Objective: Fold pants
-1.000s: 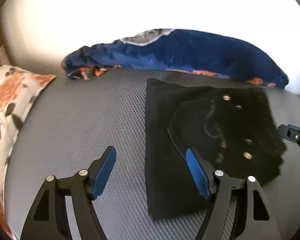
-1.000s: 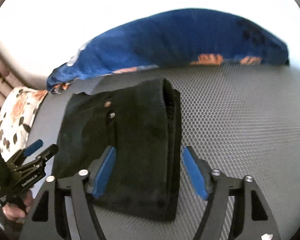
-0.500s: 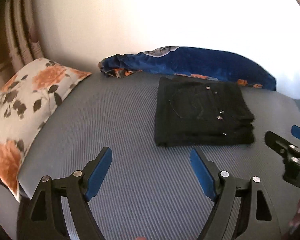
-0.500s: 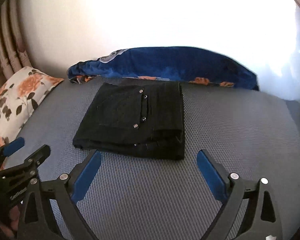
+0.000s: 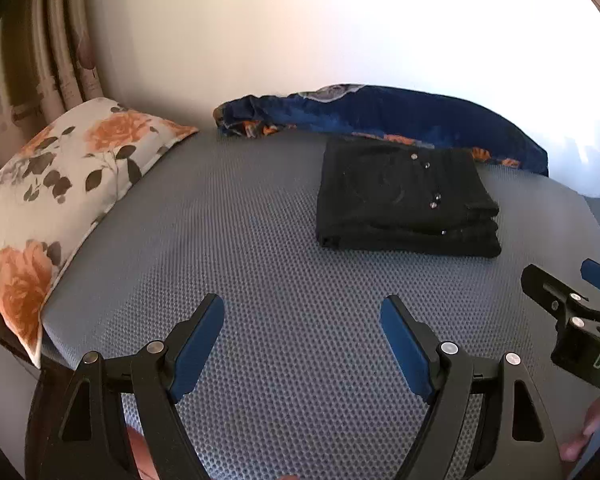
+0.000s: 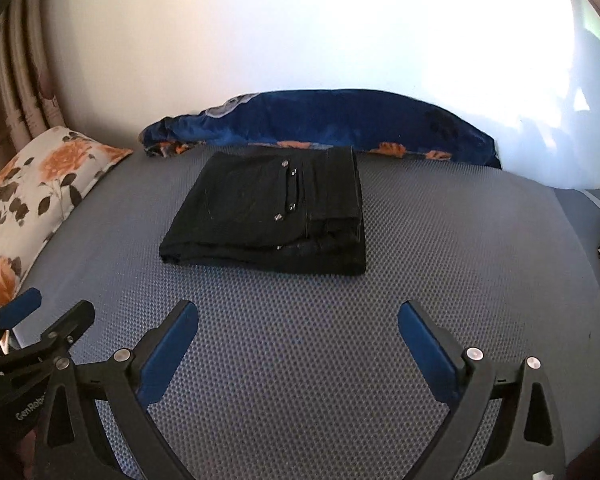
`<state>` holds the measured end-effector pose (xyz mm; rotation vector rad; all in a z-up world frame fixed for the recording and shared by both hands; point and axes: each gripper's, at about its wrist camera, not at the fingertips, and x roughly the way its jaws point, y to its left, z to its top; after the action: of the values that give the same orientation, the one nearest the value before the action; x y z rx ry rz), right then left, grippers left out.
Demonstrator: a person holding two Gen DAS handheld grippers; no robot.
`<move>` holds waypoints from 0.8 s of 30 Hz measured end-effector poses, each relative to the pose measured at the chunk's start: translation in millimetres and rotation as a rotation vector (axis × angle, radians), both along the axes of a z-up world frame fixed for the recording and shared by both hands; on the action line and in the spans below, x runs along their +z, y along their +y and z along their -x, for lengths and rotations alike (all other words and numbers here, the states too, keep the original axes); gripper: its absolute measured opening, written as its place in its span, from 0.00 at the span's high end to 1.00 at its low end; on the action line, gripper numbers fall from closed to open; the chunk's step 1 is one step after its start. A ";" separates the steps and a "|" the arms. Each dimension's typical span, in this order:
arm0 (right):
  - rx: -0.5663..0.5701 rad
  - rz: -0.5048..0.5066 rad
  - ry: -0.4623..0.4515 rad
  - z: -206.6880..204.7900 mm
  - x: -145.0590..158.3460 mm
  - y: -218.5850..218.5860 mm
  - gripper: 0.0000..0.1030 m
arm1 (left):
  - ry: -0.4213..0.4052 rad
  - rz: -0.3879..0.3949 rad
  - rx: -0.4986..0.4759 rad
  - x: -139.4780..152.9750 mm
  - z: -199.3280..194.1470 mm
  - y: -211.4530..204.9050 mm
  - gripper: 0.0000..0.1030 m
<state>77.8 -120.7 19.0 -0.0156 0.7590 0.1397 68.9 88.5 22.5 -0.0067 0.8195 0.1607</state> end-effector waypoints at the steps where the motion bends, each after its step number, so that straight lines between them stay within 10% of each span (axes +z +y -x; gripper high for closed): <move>1: 0.007 0.003 0.004 1.4 -1.6 1.5 0.04 | 0.000 -0.001 -0.001 -0.8 0.8 -0.2 0.21; 24: 0.015 0.028 0.067 1.3 -20.5 11.1 0.04 | 0.023 -0.017 0.004 -13.2 1.9 4.2 0.22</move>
<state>76.5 -109.6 -1.5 -0.0432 0.8274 0.1450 66.9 92.7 9.3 0.0093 0.8407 0.1720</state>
